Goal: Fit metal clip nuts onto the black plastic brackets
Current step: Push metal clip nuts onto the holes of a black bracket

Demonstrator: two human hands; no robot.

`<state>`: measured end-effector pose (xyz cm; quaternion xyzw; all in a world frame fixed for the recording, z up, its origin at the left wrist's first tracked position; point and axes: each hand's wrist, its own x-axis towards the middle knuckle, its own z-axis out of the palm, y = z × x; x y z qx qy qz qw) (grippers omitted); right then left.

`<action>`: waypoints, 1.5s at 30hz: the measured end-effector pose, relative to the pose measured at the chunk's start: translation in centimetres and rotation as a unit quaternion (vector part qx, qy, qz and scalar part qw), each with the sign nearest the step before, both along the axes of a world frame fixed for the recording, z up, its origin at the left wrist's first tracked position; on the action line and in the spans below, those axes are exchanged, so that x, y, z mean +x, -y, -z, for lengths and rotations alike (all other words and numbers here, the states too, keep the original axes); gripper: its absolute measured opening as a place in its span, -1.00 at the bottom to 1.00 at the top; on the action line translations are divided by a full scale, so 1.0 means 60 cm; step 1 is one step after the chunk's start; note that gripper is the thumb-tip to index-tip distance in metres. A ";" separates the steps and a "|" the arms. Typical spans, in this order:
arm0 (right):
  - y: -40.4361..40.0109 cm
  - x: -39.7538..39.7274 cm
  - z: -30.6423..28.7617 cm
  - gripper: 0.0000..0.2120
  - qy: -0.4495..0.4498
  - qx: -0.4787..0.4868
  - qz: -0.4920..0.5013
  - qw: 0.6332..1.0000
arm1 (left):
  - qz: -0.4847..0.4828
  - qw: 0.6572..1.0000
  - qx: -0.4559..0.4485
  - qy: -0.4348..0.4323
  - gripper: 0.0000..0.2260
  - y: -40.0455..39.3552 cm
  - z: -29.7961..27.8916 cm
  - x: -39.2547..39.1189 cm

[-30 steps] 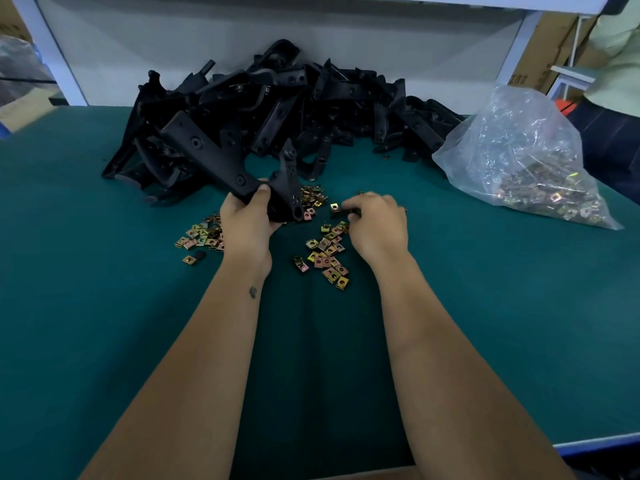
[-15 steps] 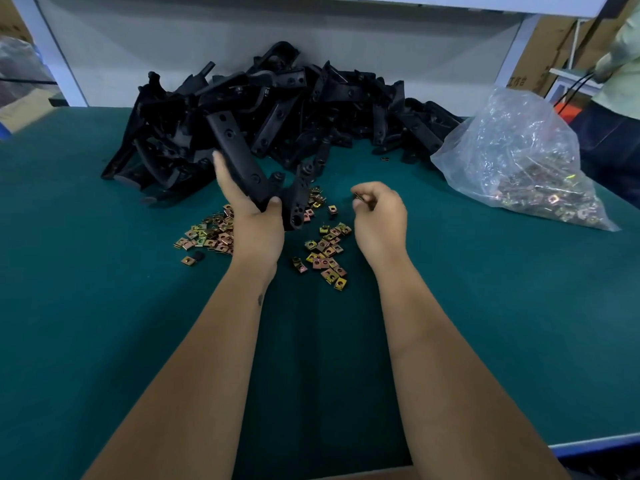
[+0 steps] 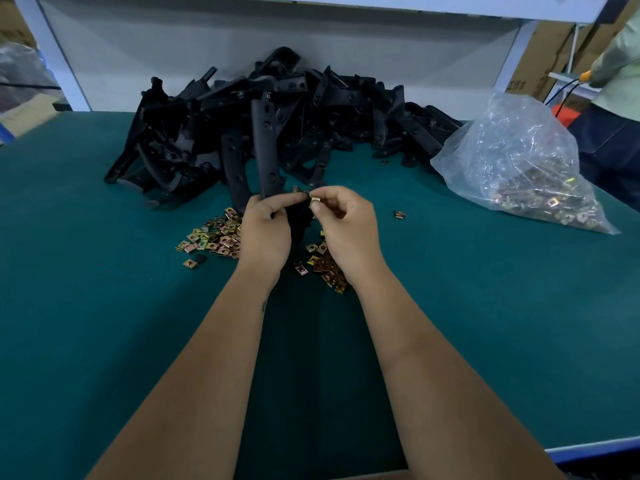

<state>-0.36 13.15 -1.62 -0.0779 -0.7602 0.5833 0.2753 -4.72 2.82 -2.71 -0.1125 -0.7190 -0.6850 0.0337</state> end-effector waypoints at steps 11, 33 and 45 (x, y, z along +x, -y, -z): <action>0.001 -0.001 0.001 -0.84 -0.023 0.000 0.013 1.000 | 0.031 0.999 0.020 0.015 -0.85 0.000 -0.003 0.006; -0.005 -0.005 0.010 -0.86 -0.027 -0.065 0.007 0.997 | 0.032 0.999 -0.040 -0.005 -0.84 0.007 -0.001 0.006; -0.013 -0.007 0.009 -0.88 0.002 -0.104 -0.035 0.994 | 0.072 0.990 0.086 0.082 -0.83 0.016 -0.002 -0.006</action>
